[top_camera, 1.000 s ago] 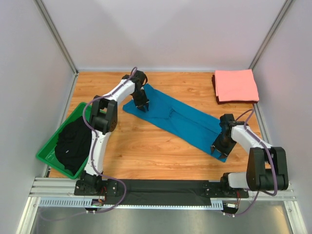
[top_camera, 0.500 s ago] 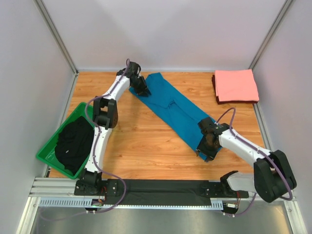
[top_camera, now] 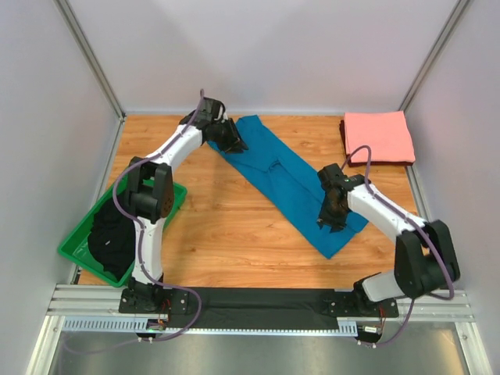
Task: Fold and stack the t-shirts
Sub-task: Fold the tshirt
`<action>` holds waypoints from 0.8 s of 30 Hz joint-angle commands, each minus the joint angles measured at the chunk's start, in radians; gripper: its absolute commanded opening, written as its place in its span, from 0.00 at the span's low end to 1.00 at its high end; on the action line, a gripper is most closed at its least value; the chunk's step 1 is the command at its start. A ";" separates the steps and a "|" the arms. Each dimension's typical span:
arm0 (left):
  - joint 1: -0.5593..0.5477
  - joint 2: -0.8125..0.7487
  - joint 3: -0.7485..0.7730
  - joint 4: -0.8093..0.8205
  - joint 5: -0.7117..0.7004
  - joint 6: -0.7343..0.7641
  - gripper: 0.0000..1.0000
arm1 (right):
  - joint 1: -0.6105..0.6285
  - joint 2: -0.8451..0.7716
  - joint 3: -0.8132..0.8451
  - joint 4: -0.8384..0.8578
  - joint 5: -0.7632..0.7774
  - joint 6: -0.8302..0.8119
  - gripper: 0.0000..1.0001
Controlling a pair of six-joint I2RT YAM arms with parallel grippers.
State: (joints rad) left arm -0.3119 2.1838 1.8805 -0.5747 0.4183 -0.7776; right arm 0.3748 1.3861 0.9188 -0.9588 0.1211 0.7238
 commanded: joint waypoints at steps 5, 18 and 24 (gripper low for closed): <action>-0.095 0.097 0.058 -0.022 -0.012 -0.063 0.32 | -0.002 0.214 0.052 0.167 -0.020 -0.087 0.34; -0.096 -0.088 -0.104 -0.160 -0.221 -0.006 0.33 | 0.231 0.096 -0.173 0.166 -0.096 0.187 0.34; -0.108 -0.090 -0.187 -0.129 -0.173 0.011 0.33 | 0.378 0.068 -0.045 0.046 -0.103 0.275 0.35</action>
State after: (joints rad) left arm -0.4072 2.1181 1.7138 -0.7330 0.2173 -0.7967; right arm 0.7238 1.4811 0.8017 -0.8391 0.0311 0.9100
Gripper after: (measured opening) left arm 0.327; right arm 0.346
